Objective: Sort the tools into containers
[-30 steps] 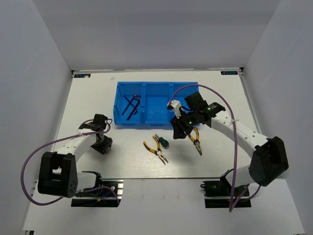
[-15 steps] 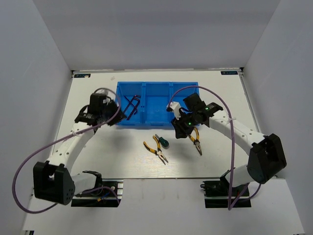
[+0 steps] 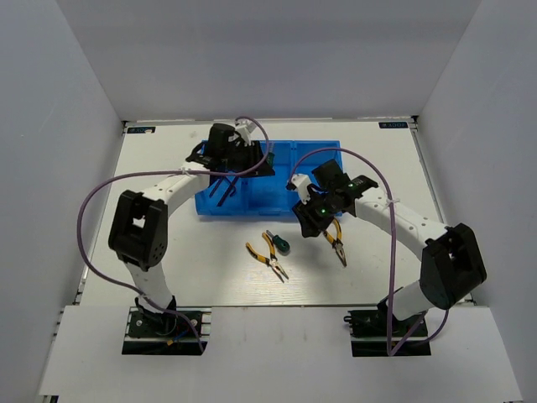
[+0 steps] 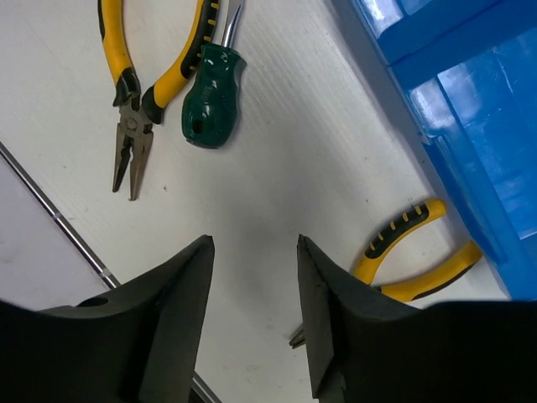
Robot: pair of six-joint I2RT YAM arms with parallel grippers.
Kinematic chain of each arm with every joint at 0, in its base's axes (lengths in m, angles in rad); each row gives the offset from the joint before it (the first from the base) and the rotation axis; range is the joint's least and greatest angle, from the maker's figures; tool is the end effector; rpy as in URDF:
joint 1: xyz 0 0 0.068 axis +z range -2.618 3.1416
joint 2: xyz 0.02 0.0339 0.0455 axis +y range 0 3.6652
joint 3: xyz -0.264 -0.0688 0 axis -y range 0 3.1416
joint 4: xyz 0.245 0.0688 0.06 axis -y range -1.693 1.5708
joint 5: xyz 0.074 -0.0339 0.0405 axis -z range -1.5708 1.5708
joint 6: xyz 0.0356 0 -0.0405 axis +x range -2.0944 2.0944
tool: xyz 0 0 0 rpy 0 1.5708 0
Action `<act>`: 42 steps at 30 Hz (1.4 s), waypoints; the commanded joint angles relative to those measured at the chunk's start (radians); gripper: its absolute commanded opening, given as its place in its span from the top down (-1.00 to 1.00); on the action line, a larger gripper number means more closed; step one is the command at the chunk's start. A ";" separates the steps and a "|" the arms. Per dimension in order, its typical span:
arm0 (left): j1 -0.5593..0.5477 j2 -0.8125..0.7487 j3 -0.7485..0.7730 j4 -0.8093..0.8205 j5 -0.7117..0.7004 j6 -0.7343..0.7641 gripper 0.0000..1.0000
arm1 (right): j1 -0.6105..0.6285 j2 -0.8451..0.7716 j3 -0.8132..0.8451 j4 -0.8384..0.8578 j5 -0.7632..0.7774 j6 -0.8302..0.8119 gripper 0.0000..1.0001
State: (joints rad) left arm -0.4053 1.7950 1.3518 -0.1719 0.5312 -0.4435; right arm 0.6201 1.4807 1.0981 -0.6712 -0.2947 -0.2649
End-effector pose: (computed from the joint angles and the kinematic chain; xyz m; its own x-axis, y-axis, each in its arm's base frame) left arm 0.3708 -0.1787 0.2596 -0.7880 -0.0645 -0.6123 0.4229 0.6660 -0.6145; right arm 0.2376 0.1824 0.2467 -0.5066 -0.6696 -0.5431 -0.8346 0.5388 0.1143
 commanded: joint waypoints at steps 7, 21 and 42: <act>-0.033 -0.037 0.046 -0.089 -0.131 0.062 -0.20 | 0.000 0.050 0.037 0.065 -0.067 0.055 -0.10; -0.033 -0.452 -0.066 -0.288 -0.419 0.039 -0.50 | 0.127 0.191 0.054 0.154 -0.118 0.104 -0.23; -0.105 -0.769 -0.540 -0.497 -0.450 -0.173 -0.63 | 0.210 0.371 0.078 0.217 0.178 0.075 -0.17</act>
State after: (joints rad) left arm -0.4835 0.9768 0.8440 -0.6712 0.0872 -0.5709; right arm 0.8207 1.8217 1.1568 -0.4782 -0.1574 -0.1768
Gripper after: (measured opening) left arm 0.811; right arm 0.584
